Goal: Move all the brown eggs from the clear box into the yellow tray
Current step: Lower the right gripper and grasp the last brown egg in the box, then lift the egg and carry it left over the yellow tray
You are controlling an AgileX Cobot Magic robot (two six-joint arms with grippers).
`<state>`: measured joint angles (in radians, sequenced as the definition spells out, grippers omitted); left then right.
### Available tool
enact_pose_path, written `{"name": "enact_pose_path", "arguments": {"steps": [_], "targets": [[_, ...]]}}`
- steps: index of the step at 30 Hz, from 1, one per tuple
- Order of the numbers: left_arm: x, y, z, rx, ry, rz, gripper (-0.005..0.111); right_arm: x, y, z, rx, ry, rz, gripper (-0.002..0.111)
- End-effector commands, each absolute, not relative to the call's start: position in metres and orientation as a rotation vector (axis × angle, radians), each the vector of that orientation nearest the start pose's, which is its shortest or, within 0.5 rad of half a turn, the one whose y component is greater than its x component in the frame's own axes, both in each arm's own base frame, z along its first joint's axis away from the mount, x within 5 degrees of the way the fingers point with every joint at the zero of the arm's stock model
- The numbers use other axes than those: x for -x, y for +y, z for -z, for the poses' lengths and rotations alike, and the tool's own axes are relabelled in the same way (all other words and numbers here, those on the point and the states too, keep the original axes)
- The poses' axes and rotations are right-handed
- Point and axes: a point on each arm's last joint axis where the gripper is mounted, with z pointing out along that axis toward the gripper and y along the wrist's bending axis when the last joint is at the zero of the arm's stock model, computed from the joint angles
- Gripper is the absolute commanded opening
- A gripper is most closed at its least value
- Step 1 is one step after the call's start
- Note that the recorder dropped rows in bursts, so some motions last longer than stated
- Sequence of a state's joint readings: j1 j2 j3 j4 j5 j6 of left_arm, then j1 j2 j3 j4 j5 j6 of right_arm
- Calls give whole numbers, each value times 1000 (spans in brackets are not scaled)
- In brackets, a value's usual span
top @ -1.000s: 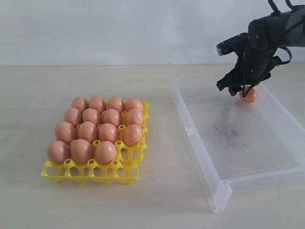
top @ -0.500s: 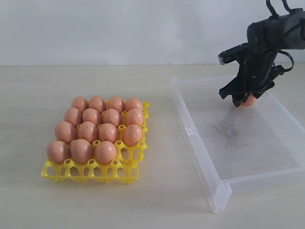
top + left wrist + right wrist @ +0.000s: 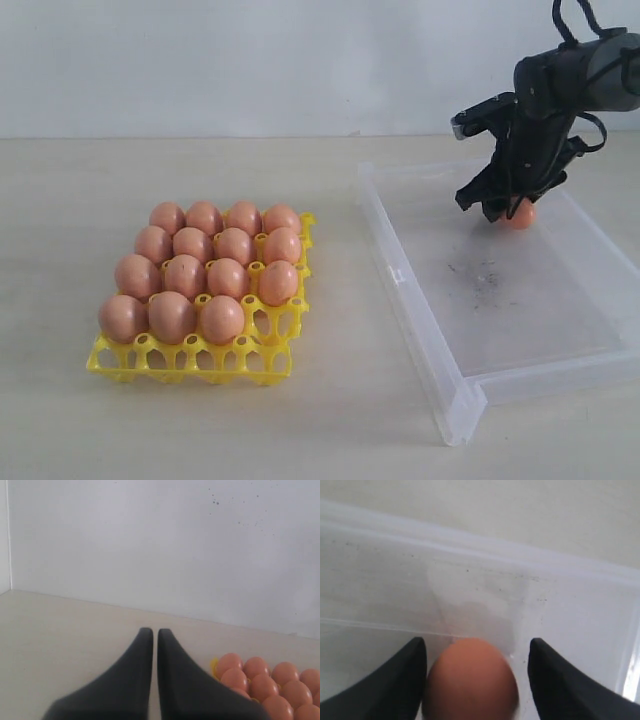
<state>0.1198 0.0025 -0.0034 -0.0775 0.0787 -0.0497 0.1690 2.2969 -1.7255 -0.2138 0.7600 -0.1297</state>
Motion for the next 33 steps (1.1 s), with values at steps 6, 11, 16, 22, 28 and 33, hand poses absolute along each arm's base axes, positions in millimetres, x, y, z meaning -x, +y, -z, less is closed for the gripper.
{"name": "enact_pose_path", "arguments": {"steps": [6, 11, 16, 22, 28, 33], "targets": [[-56, 6, -206, 199, 1546, 26, 4, -472, 63, -113, 651, 2785, 246, -1], [-56, 6, -206, 199, 1546, 26, 4, -472, 63, -113, 608, 2795, 240, 0], [-56, 6, -206, 199, 1548, 26, 4, -473, 63, -131, 525, 2761, 225, 0], [-56, 6, -206, 199, 1548, 26, 4, -465, 71, -158, 431, 2669, 63, 0], [-56, 6, -206, 199, 1546, 26, 4, -443, 76, -171, 344, 2491, -79, 0], [-56, 6, -206, 199, 1546, 26, 4, -417, 70, -166, 260, 2353, -77, 0]]}}
